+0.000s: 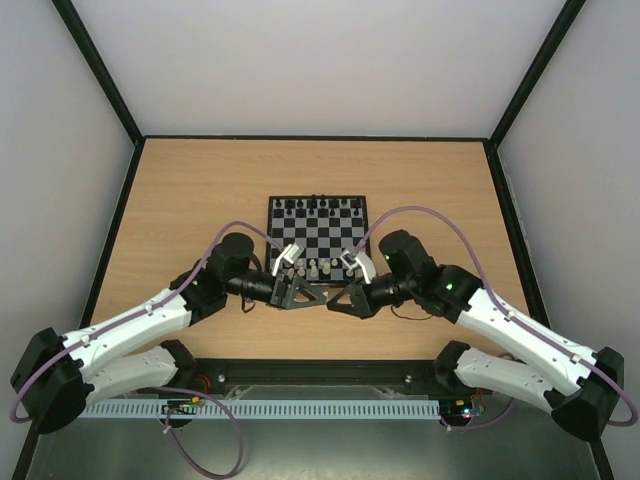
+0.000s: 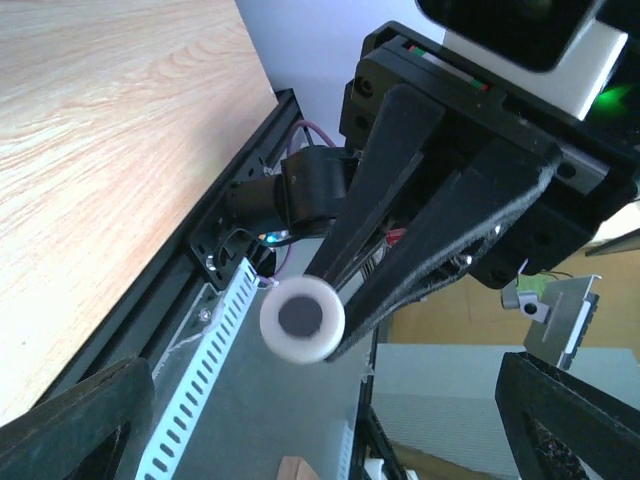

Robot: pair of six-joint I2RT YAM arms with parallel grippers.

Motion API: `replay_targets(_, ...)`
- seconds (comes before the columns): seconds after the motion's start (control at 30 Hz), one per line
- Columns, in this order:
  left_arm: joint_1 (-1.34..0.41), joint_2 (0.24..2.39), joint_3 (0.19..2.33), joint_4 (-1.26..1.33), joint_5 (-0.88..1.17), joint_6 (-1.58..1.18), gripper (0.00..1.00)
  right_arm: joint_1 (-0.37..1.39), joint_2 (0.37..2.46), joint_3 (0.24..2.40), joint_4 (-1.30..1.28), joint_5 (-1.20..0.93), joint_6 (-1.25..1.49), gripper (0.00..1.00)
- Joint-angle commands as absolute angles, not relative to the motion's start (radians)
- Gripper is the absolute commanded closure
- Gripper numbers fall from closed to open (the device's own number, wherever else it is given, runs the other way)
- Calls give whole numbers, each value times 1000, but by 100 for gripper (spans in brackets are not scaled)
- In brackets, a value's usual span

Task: Set up the chess pieces on the board
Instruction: Place the chess piece on the chessboard.

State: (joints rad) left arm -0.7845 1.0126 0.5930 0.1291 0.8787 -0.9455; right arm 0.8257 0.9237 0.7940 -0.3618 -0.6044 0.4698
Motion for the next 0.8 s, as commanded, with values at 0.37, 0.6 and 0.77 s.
replay_targets(0.37, -779, 995, 544, 196, 1005, -963, 24, 982, 973, 875, -406, -541, 409, 93)
replay_targets(0.6, -779, 964, 534, 144, 1018, -932, 31, 982, 993, 879, -418, -535, 392, 93)
replay_targets(0.77, -779, 967, 530, 142, 1021, -925, 38, 983, 999, 873, -417, -542, 389, 93)
